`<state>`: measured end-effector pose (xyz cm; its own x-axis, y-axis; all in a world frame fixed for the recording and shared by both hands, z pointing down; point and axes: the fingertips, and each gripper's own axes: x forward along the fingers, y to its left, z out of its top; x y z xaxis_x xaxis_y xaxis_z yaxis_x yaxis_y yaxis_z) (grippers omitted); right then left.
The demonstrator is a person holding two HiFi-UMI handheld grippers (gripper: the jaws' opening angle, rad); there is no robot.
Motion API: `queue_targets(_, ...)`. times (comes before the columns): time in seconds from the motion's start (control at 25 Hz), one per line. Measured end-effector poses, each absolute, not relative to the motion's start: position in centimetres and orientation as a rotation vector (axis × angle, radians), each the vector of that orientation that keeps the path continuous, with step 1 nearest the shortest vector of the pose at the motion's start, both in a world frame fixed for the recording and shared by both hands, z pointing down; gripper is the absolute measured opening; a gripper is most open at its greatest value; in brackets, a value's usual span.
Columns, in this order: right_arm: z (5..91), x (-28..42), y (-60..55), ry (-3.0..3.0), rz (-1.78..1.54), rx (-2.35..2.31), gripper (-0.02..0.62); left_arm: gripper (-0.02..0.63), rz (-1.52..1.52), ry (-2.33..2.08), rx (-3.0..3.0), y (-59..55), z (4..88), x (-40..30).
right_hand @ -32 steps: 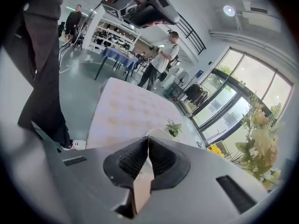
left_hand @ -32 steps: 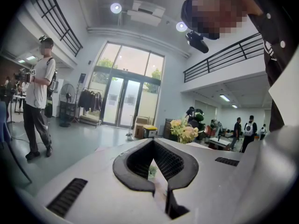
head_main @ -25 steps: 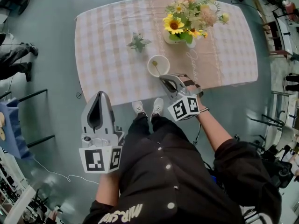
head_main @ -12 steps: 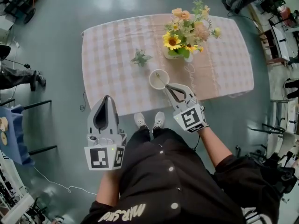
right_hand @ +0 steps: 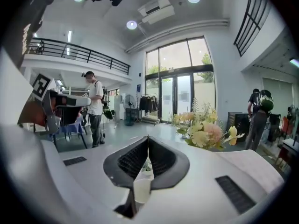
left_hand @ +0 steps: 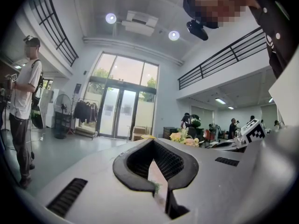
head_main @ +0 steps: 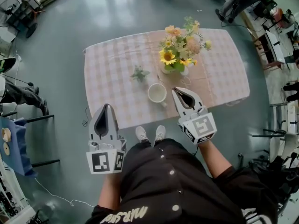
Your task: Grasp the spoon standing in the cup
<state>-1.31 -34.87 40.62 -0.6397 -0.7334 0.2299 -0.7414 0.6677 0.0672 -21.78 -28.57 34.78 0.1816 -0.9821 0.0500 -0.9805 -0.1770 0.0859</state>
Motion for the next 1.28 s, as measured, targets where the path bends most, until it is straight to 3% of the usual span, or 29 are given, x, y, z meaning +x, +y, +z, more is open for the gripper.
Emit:
queue_targets(0.72,30.0,2.7,-34.6,-2.787,-0.001,1.475,0.008,0.012,-0.050,-2.029,2.376,-29.3,31.9,-22.1)
queue_targets(1.28,28.9,4.8,-34.2,-2.785,-0.043,1.556,0.008,0.012,-0.059,-2.045,2.371,-29.2,31.5,-21.9)
